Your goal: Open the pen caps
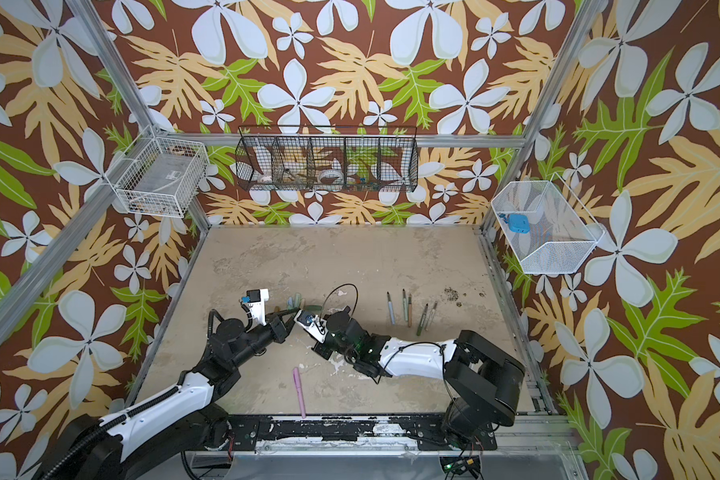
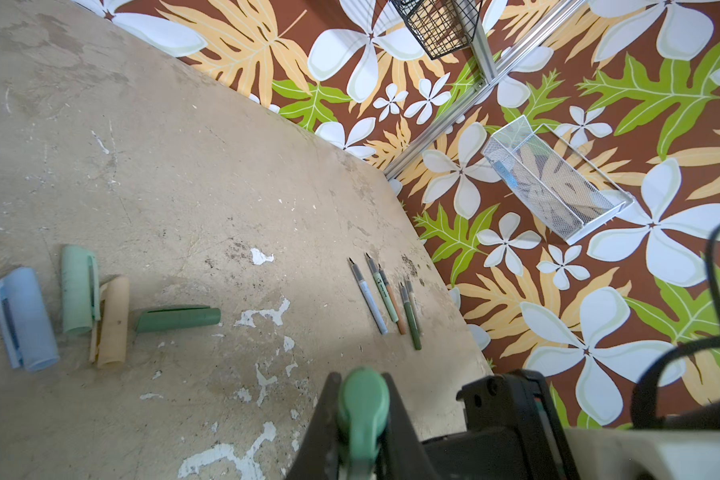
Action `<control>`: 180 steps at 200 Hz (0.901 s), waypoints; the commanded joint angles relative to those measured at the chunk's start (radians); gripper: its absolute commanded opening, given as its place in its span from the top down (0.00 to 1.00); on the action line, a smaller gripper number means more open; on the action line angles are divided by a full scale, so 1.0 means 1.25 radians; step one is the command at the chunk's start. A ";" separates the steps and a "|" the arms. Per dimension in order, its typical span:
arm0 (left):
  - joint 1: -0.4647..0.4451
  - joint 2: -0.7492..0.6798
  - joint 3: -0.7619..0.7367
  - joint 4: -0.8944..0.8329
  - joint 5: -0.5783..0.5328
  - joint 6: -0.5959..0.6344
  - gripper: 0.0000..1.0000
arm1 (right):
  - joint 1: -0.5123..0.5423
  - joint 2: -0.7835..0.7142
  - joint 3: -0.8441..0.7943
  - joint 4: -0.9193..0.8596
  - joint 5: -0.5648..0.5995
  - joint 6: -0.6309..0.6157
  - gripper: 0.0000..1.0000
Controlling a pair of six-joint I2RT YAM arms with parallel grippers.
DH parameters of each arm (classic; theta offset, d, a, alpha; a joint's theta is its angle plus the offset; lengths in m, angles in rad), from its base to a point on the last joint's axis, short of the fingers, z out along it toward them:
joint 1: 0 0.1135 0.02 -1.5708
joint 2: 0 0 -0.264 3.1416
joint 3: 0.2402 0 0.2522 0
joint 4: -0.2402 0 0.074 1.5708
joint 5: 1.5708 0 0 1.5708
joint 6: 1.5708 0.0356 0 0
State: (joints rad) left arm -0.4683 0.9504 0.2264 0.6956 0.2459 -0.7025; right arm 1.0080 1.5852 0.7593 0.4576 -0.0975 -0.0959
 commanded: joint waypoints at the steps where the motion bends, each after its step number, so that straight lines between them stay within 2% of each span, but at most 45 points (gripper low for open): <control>1: 0.012 0.002 0.008 0.281 -0.030 -0.025 1.00 | -0.011 0.014 -0.007 -0.202 -0.343 -0.023 1.00; 32: 0.038 -0.007 0.009 0.308 0.018 -0.049 1.00 | -0.042 0.023 -0.010 -0.220 -0.371 -0.022 1.00; 75: 0.047 -0.016 0.013 0.307 0.034 -0.048 1.00 | -0.053 0.015 -0.017 -0.229 -0.295 -0.029 1.00; 145: 0.038 0.042 0.015 0.315 0.076 -0.020 1.00 | -0.056 -0.122 -0.101 -0.105 -0.227 0.023 1.00; 154: 0.036 0.053 0.015 0.324 0.078 -0.016 1.00 | -0.058 -0.140 -0.110 -0.095 -0.216 0.029 0.90; 167: 0.031 0.067 0.019 0.328 0.084 -0.011 1.00 | -0.064 -0.174 -0.126 -0.084 -0.201 0.035 0.70; 180: 0.020 0.072 0.022 0.324 0.083 0.002 1.00 | -0.074 -0.214 -0.146 -0.070 -0.187 0.040 0.56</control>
State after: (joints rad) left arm -0.4278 1.0309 0.2359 0.9501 0.3992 -0.7292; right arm 0.9260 1.3777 0.6090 0.4133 -0.2996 -0.0559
